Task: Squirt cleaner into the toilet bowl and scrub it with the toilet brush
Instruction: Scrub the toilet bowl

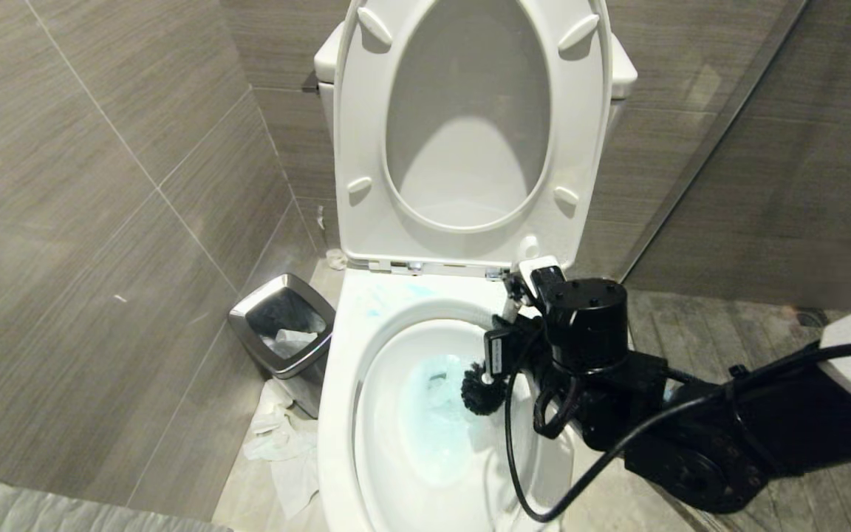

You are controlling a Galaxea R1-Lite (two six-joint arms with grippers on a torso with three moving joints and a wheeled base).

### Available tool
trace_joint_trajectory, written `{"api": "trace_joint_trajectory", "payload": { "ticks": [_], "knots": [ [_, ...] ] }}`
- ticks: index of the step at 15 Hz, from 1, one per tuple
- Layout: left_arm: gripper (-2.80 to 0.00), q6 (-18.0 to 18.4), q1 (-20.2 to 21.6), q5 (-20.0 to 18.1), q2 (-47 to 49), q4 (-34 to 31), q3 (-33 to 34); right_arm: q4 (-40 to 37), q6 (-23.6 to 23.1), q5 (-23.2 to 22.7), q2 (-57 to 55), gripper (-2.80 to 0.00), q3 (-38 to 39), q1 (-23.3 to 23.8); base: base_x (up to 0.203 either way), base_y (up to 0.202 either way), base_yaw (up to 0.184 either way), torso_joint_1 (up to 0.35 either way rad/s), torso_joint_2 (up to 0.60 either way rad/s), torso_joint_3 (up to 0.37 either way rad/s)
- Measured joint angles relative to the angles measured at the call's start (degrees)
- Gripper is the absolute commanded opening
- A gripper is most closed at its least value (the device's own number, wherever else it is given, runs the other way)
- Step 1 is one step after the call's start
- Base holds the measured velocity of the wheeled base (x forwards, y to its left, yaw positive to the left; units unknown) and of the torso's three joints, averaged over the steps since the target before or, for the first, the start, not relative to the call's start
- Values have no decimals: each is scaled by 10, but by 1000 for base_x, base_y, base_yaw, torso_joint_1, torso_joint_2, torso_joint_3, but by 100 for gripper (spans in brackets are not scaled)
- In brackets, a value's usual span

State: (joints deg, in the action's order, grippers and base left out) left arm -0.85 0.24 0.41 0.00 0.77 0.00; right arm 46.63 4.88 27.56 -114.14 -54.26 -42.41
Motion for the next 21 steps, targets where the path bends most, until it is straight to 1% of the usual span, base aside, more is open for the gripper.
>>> {"api": "trace_joint_trajectory", "payload": {
  "ticks": [2, 4, 5, 7, 10, 14, 16, 17, 19, 21],
  "knots": [
    [-280, 0, 0, 0, 0, 0, 0, -1, -4, 0, -28, -280, -61, 7, 0, 0, 0, 0, 0, 0],
    [-280, 0, 0, 0, 0, 0, 0, -3, -14, 1, -62, -280, -119, 3, 0, 0, 0, 0, 0, 0],
    [-280, 0, 0, 0, 0, 0, 0, -6, -17, 1, -76, -280, -138, -8, 0, 0, 0, 0, 0, 0],
    [-280, 0, 0, 0, 0, 0, 0, -9, -17, 2, -95, -280, -151, -35, 0, 0, 0, 0, 0, 0],
    [-280, 0, 0, 0, 0, 0, 0, -6, -14, 27, -98, -280, -121, -76, 0, 0, 0, 0, 0, 0],
    [-280, 0, 0, 0, 0, 0, 0, 12, 2, 48, -51, -280, -10, -100, 0, 0, 0, 0, 0, 0],
    [-280, 0, 0, 0, 0, 0, 0, 41, 4, 57, -25, -280, 41, -98, 0, 0, 0, 0, 0, 0],
    [-280, 0, 0, 0, 0, 0, 0, 61, 3, 65, -17, -280, 56, -89, 0, 0, 0, 0, 0, 0],
    [-280, 0, 0, 0, 0, 0, 0, 73, -9, 75, -9, -280, 63, -72, 0, 0, 0, 0, 0, 0],
    [-280, 0, 0, 0, 0, 0, 0, 75, -27, 79, -5, -280, 44, -67, 0, 0, 0, 0, 0, 0]
  ]
}}
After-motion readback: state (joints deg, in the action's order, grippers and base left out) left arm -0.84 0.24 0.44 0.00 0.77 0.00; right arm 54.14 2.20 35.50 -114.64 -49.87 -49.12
